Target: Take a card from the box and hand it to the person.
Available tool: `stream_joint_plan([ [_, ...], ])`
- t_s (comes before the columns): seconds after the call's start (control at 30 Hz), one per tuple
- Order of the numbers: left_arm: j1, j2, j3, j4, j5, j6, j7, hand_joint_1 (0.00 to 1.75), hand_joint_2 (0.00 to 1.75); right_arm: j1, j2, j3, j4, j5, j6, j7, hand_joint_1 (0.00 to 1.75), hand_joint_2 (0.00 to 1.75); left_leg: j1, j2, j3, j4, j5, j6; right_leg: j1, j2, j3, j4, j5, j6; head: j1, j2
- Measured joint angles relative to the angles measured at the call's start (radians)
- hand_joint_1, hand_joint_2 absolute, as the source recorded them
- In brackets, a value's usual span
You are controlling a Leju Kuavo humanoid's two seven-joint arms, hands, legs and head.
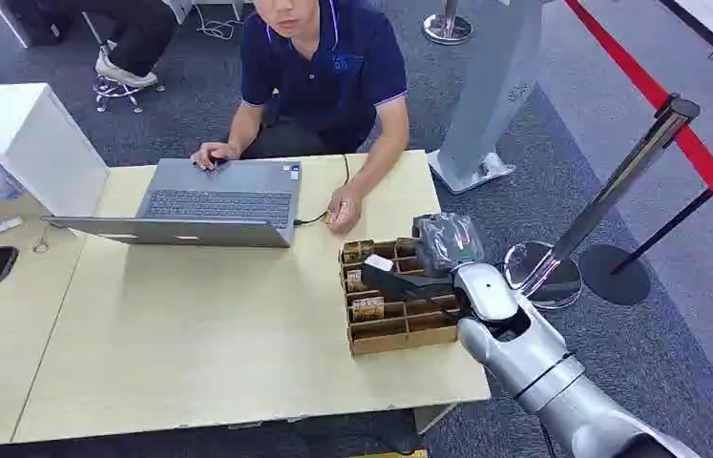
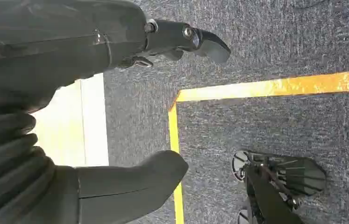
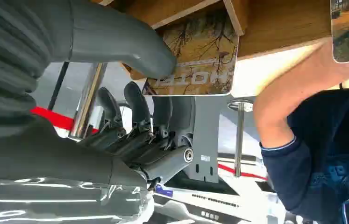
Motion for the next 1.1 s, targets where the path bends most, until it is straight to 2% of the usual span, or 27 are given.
stream_joint_plan([
  [0.13, 0.0, 0.0, 0.0, 0.0, 0.0, 0.0, 0.0, 0.0, 1.75, 0.0, 0.0, 0.0, -0.002, 0.003, 0.0, 0.0, 1.34, 1.75, 0.0, 0.0, 0.0, 0.0, 0.0, 0.0, 0.0, 0.0, 0.0, 0.0, 0.0, 0.0, 0.0, 0.0],
  [0.27, 0.0, 0.0, 0.0, 0.0, 0.008, 0.0, 0.0, 0.0, 1.75, 0.001, 0.0, 0.0, -0.023, 0.012, 0.0, 0.001, 1.75, 1.75, 0.0, 0.0, 0.0, 0.0, 0.0, 0.0, 0.0, 0.0, 0.0, 0.0, 0.0, 0.0, 0.0, 0.0],
  [0.53, 0.0, 0.0, 0.0, 0.0, 0.021, 0.002, 0.003, 0.0, 1.75, 0.012, -0.001, 0.0, -0.109, 0.042, -0.004, 0.002, 1.75, 1.75, 0.0, 0.0, 0.0, 0.0, 0.0, 0.0, 0.0, 0.0, 0.0, 0.0, 0.0, 0.0, 0.0, 0.0],
  [0.87, 0.001, 0.0, 0.0, 0.0, 0.049, 0.013, 0.01, 0.0, 1.75, 0.048, -0.023, 0.0, -0.407, 0.093, -0.003, 0.004, 1.75, 1.75, 0.0, 0.0, 0.0, 0.0, 0.0, 0.0, 0.0, 0.0, 0.0, 0.0, 0.0, 0.0, 0.0, 0.0],
  [1.1, 0.001, 0.0, 0.0, 0.0, 0.047, 0.011, 0.01, 0.0, 1.75, 0.046, -0.026, 0.011, -0.506, 0.081, 0.0, -0.002, 1.75, 1.75, 0.0, 0.0, 0.0, 0.0, 0.0, 0.0, 0.0, 0.0, 0.0, 0.0, 0.0, 0.0, 0.0, 0.0],
])
